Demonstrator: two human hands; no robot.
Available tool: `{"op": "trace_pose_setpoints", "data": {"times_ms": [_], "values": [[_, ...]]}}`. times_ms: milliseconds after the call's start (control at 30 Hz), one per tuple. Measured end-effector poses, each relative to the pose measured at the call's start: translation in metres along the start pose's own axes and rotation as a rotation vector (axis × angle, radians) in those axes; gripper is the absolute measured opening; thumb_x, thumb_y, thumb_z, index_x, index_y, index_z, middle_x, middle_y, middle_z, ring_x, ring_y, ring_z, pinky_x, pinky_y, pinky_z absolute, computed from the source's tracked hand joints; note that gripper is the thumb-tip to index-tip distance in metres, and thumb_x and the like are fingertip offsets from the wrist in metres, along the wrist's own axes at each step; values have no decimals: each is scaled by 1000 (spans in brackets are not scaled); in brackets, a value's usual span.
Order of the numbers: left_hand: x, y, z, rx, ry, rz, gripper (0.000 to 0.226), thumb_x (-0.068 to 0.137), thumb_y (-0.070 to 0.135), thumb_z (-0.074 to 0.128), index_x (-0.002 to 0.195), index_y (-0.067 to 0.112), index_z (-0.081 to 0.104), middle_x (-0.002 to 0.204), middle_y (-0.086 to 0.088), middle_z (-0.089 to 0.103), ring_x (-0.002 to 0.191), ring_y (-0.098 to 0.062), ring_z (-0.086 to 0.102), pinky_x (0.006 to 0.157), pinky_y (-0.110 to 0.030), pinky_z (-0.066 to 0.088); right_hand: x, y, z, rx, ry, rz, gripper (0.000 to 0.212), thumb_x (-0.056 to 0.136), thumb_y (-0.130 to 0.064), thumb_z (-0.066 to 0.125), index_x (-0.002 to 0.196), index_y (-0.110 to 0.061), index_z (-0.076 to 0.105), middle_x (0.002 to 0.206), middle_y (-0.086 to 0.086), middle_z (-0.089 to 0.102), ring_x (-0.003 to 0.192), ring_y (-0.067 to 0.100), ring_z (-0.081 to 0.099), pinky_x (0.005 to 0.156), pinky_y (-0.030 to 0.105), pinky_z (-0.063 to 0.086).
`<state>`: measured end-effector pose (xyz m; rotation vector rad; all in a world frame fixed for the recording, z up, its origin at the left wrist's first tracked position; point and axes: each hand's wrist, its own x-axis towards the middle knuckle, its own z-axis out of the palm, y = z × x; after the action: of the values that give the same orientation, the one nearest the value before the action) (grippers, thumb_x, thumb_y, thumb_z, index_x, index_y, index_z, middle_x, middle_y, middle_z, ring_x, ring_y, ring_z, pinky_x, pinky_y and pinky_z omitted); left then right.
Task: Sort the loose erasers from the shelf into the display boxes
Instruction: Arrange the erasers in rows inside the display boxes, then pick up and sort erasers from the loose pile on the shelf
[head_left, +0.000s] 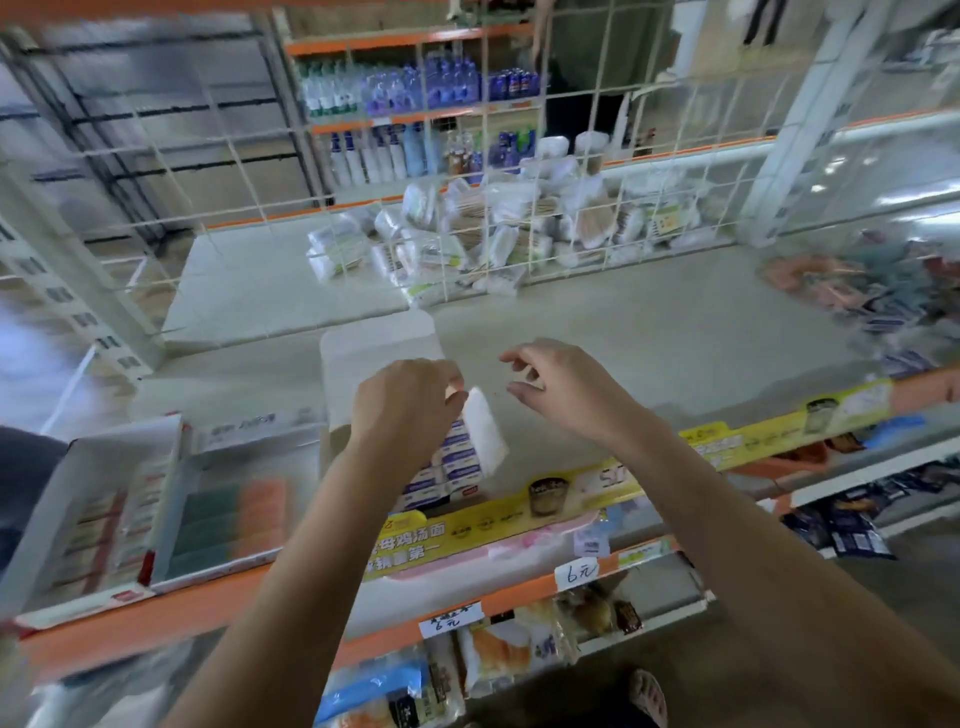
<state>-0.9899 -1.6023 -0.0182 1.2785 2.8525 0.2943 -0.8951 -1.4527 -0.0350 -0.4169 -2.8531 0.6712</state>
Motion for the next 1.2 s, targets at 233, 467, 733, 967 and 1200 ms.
{"op": "trace_pose_setpoints", "data": {"times_ms": [233,467,733,967,1200], "values": [[54,101,-2,-58,9,304,33,93,41,48,121,27,54,119,2,57,114,-21,50,88,-37,47,-36,75,-73,-196,60,207,42,91,-24,58,132,-17,49,131,5,49,122,21,44,95,26,34],[92,231,28,-17,-73,555,41,92,46,48,130,29,47,130,2,51,122,-21,44,96,-35,36,-94,182,-133,-257,33,443,46,90,-24,59,134,-14,47,133,9,47,125,25,43,102,32,34],[138,349,77,-5,-153,616,41,93,37,49,133,26,45,131,-1,51,120,-22,45,92,-33,38,-136,302,-178,-321,2,659,41,97,-24,48,136,-12,43,143,6,41,130,21,40,103,30,34],[190,396,107,17,-43,519,40,94,28,48,134,26,42,136,2,46,121,-20,46,90,-34,43,-148,378,-195,-292,139,693,33,94,-14,49,126,-8,52,130,10,50,116,24,50,93,32,42],[226,407,119,34,-74,449,45,93,16,47,137,25,40,141,2,42,125,-21,42,94,-35,42,-139,404,-188,-378,249,668,24,90,-15,57,114,-14,56,127,4,54,109,25,56,79,34,51]]}}
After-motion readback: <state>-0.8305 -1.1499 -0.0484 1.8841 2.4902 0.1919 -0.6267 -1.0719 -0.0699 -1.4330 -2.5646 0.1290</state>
